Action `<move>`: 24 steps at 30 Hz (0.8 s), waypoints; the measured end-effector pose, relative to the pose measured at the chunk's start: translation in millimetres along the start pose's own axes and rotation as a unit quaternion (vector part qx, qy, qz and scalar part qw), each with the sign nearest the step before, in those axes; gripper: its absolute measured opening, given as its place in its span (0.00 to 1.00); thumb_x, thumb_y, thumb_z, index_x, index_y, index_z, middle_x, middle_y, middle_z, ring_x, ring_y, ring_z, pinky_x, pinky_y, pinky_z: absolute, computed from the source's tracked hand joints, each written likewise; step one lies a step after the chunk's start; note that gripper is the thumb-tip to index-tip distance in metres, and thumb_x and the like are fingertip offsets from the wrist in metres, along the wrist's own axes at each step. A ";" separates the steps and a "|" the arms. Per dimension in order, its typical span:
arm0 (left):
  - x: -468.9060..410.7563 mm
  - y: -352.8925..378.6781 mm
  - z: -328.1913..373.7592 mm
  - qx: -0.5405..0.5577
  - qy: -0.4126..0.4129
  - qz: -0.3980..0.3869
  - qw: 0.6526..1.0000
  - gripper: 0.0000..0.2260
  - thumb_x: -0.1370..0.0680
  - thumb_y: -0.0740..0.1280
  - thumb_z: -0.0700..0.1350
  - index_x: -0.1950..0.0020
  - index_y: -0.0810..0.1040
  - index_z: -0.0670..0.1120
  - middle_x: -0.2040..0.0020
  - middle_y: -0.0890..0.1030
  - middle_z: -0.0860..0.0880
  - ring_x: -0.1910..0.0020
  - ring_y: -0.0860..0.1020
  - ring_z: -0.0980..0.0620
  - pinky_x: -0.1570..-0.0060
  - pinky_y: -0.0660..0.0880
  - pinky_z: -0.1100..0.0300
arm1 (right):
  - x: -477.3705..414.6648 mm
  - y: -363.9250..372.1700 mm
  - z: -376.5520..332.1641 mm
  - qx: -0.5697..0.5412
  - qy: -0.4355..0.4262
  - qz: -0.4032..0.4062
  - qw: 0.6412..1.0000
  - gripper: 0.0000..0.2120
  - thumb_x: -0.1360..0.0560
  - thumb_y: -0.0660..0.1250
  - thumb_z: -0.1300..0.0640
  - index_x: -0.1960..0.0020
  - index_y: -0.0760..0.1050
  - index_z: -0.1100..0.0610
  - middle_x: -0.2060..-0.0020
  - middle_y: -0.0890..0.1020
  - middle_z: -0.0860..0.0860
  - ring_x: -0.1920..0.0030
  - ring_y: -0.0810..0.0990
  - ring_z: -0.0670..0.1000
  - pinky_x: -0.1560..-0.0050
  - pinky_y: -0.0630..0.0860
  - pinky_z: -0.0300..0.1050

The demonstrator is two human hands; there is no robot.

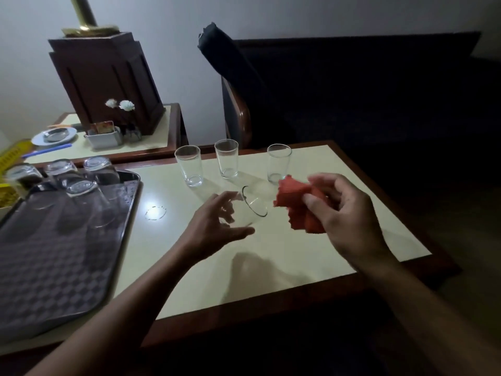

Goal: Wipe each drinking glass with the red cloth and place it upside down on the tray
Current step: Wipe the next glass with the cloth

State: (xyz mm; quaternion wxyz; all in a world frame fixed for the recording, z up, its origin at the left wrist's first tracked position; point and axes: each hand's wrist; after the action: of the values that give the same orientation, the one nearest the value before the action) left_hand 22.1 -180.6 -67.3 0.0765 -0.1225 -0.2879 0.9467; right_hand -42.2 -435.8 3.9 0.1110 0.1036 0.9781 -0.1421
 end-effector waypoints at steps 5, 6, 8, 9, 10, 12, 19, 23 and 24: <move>48.1 -31.3 25.7 0.012 0.034 -0.006 0.999 0.37 0.37 0.84 0.55 0.29 0.77 0.56 0.47 0.76 0.50 0.53 0.80 0.52 0.53 0.82 0.57 | 25.3 30.3 -20.2 0.175 -0.203 -0.108 0.957 0.14 0.24 0.77 0.63 0.41 0.85 0.51 0.35 0.78 0.45 0.37 0.79 0.43 0.41 0.81 0.33; 55.1 -38.9 29.4 0.013 0.036 -0.004 0.999 0.38 0.38 0.84 0.56 0.30 0.77 0.57 0.47 0.77 0.50 0.53 0.80 0.52 0.54 0.82 0.57 | 32.1 33.7 -24.3 0.177 -0.205 -0.176 0.946 0.17 0.24 0.75 0.65 0.38 0.85 0.52 0.35 0.78 0.45 0.36 0.79 0.43 0.38 0.80 0.34; 69.7 -53.8 35.2 0.007 0.026 -0.001 1.000 0.36 0.40 0.84 0.58 0.34 0.76 0.58 0.47 0.79 0.50 0.52 0.80 0.52 0.54 0.83 0.56 | 41.0 33.7 -33.9 0.165 -0.199 -0.272 0.927 0.25 0.25 0.69 0.70 0.32 0.82 0.52 0.32 0.81 0.44 0.32 0.78 0.41 0.34 0.78 0.35; 78.0 -59.7 36.5 0.008 0.016 -0.004 1.000 0.35 0.40 0.85 0.58 0.37 0.76 0.58 0.48 0.80 0.50 0.52 0.81 0.51 0.53 0.83 0.53 | 43.5 31.5 -38.6 0.159 -0.197 -0.297 0.920 0.28 0.26 0.68 0.72 0.30 0.80 0.51 0.33 0.82 0.43 0.32 0.78 0.40 0.34 0.78 0.35; 86.5 -64.6 37.9 0.008 0.005 -0.009 1.000 0.33 0.41 0.85 0.58 0.41 0.75 0.56 0.49 0.81 0.50 0.52 0.81 0.50 0.53 0.83 0.51 | 45.9 28.6 -43.2 0.148 -0.191 -0.314 0.918 0.30 0.25 0.67 0.73 0.30 0.79 0.49 0.35 0.83 0.42 0.32 0.79 0.39 0.35 0.79 0.36; 104.6 -72.5 40.9 0.018 -0.010 -0.020 1.000 0.32 0.41 0.86 0.58 0.45 0.74 0.53 0.50 0.82 0.49 0.52 0.81 0.47 0.52 0.82 0.47 | 50.5 25.2 -53.6 0.113 -0.177 -0.329 0.921 0.25 0.23 0.70 0.73 0.32 0.77 0.49 0.38 0.85 0.41 0.37 0.82 0.38 0.37 0.81 0.37; 165.7 -98.2 72.3 0.114 -0.040 -0.030 0.992 0.35 0.43 0.89 0.48 0.38 0.81 0.51 0.43 0.84 0.46 0.47 0.86 0.45 0.48 0.84 0.46 | 82.5 38.4 -65.2 0.067 -0.158 -0.214 0.962 0.11 0.27 0.81 0.53 0.47 0.82 0.48 0.51 0.86 0.42 0.47 0.85 0.42 0.50 0.86 0.43; 187.8 -93.1 84.4 0.264 -0.151 0.040 0.952 0.37 0.40 0.83 0.66 0.36 0.80 0.51 0.47 0.85 0.42 0.56 0.83 0.46 0.58 0.79 0.59 | 105.5 41.6 -67.1 0.070 -0.294 -0.184 0.935 0.09 0.26 0.80 0.64 0.51 0.83 0.55 0.51 0.86 0.44 0.48 0.87 0.47 0.49 0.86 0.44; 192.0 -92.0 87.1 0.349 -0.196 0.026 0.916 0.36 0.35 0.79 0.68 0.35 0.81 0.46 0.48 0.83 0.40 0.60 0.79 0.46 0.62 0.76 0.60 | 110.7 41.5 -68.5 0.092 -0.362 -0.168 0.912 0.08 0.26 0.80 0.66 0.51 0.83 0.58 0.48 0.86 0.47 0.44 0.86 0.47 0.45 0.85 0.43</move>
State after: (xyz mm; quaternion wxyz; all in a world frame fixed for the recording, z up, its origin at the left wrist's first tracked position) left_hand -179.1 -109.3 18.5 0.0318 0.0928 0.0553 0.9936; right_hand -150.9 -357.4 30.0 0.4220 -0.1105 0.8564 -0.2761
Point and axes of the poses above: each hand's wrist, its own x-axis away from the middle knuckle, its own y-axis out of the palm, z = x × y
